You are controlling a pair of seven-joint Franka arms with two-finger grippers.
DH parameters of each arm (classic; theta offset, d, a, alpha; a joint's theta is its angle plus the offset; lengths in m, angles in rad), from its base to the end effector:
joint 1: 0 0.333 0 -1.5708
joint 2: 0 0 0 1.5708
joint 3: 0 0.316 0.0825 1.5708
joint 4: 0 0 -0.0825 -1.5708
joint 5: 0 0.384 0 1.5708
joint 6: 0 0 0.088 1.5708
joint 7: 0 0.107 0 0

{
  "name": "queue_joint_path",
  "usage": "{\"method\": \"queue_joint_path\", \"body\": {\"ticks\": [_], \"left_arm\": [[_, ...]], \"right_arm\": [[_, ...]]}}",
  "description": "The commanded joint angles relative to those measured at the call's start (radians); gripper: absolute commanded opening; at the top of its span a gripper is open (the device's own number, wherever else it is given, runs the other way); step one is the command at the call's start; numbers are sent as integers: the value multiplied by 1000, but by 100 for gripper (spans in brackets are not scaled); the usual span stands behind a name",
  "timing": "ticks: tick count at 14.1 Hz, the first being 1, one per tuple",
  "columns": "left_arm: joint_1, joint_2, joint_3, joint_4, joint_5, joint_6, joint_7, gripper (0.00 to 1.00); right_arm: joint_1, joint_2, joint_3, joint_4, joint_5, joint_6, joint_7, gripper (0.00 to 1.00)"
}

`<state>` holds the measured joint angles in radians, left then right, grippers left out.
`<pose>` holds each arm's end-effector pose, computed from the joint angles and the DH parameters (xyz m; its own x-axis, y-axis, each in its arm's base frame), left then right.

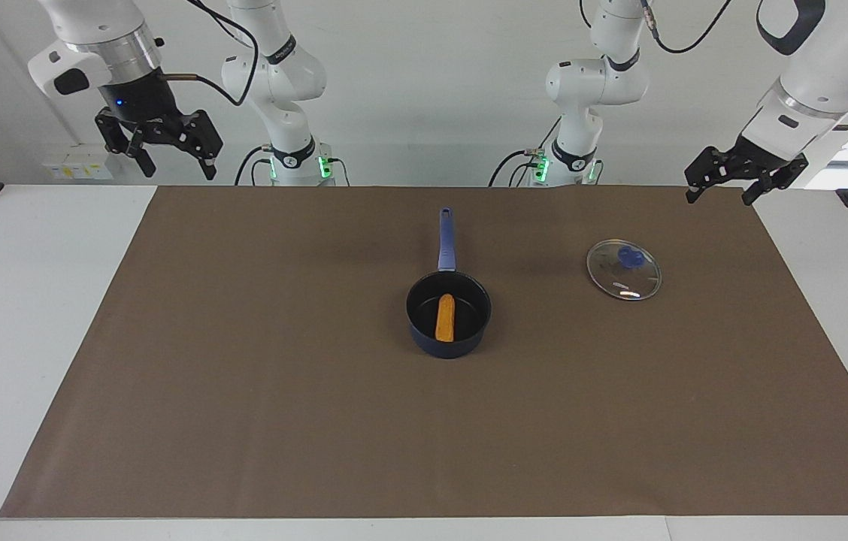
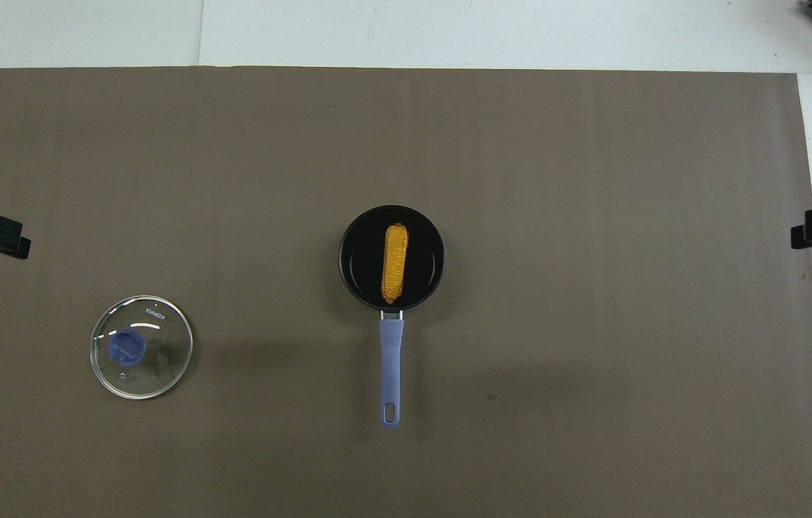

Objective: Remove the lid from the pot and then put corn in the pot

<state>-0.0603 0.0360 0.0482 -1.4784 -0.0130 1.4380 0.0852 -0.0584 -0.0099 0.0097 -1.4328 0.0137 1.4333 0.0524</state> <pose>0.5521 -0.0088 0.6365 0.9923 -0.0987 -0.0750 -0.0977 -0.9951 0.0177 0.5356 -0.0244 0.6819 0.9950 -0.0991 0.0097 -0.0989 -0.9950 -0.0140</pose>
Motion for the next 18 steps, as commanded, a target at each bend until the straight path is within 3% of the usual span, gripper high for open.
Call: {"method": "queue_joint_path", "body": {"ticks": [1, 12, 16, 18], "left_arm": [[-9, -21, 7, -26, -10, 21, -9, 100], [-9, -21, 7, -26, -10, 22, -9, 100], [-7, -21, 7, -26, -10, 24, -9, 100], [-7, -21, 7, -26, -10, 24, -7, 100]], "right_arm": [[-3, -18, 9, -20, 14, -7, -20, 100], [-11, -18, 1, -23, 8, -5, -63, 100], [41, -18, -54, -23, 6, -7, -62, 100], [113, -18, -129, -23, 6, -7, -63, 100]]}}
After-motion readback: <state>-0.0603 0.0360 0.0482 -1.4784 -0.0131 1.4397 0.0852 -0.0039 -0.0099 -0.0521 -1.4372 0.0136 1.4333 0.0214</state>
